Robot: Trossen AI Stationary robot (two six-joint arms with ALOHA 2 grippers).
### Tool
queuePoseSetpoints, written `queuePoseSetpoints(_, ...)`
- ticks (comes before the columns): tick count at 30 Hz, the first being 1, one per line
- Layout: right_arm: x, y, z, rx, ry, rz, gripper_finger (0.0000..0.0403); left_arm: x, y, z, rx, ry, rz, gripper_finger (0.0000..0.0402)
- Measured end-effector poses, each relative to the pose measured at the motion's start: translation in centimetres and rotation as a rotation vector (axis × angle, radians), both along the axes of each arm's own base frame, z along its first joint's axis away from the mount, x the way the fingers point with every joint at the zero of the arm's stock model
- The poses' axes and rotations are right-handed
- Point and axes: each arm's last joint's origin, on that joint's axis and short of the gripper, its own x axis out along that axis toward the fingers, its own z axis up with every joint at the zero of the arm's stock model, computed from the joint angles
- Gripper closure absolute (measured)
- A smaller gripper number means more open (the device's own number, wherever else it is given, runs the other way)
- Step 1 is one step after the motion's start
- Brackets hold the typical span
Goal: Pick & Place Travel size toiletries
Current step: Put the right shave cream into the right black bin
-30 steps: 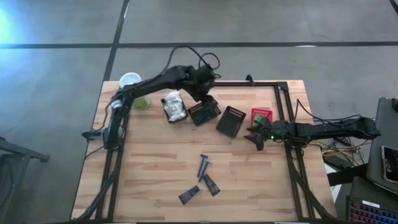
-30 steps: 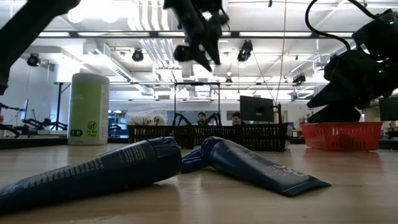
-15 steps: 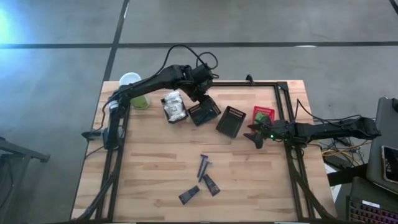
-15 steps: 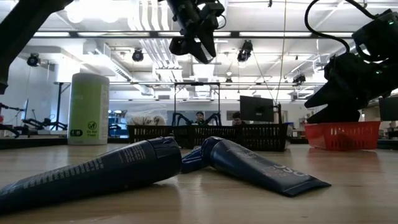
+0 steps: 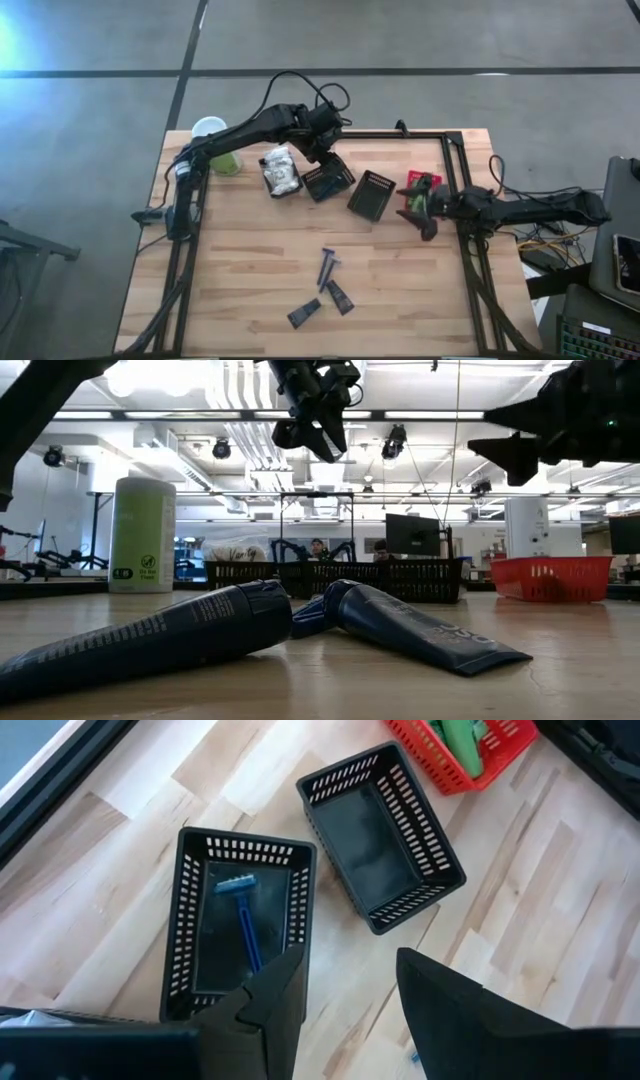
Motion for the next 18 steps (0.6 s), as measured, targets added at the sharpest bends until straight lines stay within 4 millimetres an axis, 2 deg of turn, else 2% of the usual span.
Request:
queuePoseSetpoints(3, -0.3, 0.1, -0.2, 0.012, 0.024, 0.100, 0.0129, 0.0, 0.0, 0.0, -0.002, 0.005, 0.000, 0.0238)
queuePoseSetpoints(7, -1.0, 0.2, 0.1, -0.077, 0.001, 0.168, 0.0152, 0.0, 0.0, -0.1, -0.002, 0.005, 0.000, 0.0238)
queuePoseSetpoints(18, -3.1, 0.3, 2.0, -0.343, -0.210, 0.132, 0.0188, 0.0, -0.1, -0.1, -0.020, 0.003, 0.016, 0.0239)
